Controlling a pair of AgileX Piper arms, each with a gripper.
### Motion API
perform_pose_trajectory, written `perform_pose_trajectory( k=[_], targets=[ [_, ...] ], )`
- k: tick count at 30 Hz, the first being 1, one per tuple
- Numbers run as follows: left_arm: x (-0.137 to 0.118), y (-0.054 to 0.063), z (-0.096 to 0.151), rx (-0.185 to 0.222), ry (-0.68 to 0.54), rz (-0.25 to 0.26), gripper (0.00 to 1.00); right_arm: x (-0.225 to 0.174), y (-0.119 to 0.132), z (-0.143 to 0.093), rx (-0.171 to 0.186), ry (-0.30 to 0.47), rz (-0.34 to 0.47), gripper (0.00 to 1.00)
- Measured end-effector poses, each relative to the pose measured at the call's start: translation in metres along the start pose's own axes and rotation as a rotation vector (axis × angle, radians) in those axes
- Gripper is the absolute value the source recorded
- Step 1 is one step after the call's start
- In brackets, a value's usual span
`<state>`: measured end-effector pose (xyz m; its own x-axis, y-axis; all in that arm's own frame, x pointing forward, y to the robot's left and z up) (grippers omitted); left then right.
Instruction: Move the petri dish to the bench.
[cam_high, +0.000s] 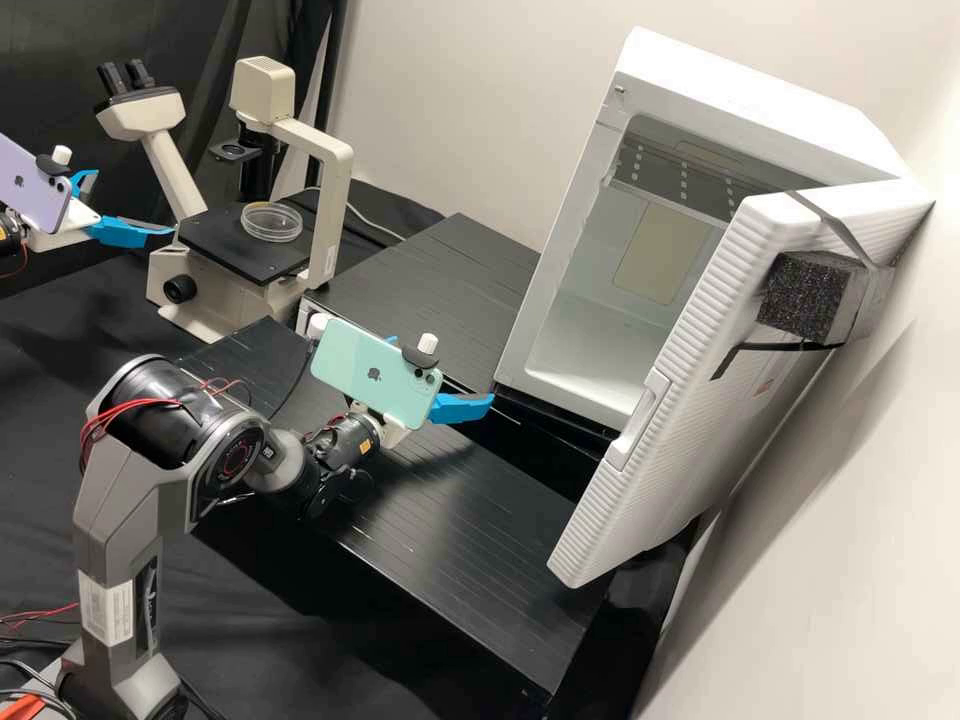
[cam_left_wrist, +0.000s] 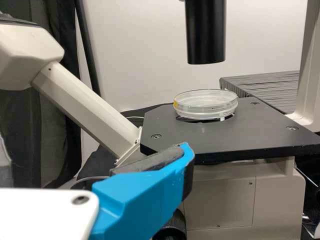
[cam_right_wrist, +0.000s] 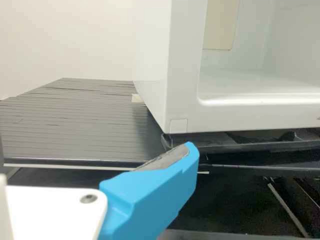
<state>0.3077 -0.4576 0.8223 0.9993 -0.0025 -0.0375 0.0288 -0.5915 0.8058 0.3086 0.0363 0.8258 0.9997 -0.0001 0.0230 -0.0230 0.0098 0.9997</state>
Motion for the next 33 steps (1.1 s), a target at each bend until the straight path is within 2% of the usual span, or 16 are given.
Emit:
perform_pose_trajectory(
  k=[11, 16, 19, 25, 30, 33],
  targets=[
    [0.0, 0.0, 0.0, 0.0, 0.0, 0.0, 1.0, -0.003, -0.001, 0.001, 0.0, 0.004, 0.005, 1.0],
    [0.0, 0.0, 0.0, 0.0, 0.0, 0.0, 1.0, -0.03, -0.006, -0.002, 0.002, 0.037, 0.004, 1.0],
    [0.0, 0.0, 0.0, 0.0, 0.0, 0.0, 1.0, -0.05, -0.011, -0.012, 0.029, 0.094, 0.0, 1.0],
    [0.0, 0.0, 0.0, 0.0, 0.0, 0.0, 1.0, -0.083, -0.03, -0.053, 0.053, 0.292, -0.047, 1.0],
    [0.0, 0.0, 0.0, 0.0, 0.0, 0.0, 1.0, -0.099, -0.052, -0.083, 0.009, 0.399, -0.115, 1.0],
    [0.0, 0.0, 0.0, 0.0, 0.0, 0.0, 1.0, -0.104, -0.06, -0.1, -0.013, 0.448, -0.124, 1.0]
  ],
)
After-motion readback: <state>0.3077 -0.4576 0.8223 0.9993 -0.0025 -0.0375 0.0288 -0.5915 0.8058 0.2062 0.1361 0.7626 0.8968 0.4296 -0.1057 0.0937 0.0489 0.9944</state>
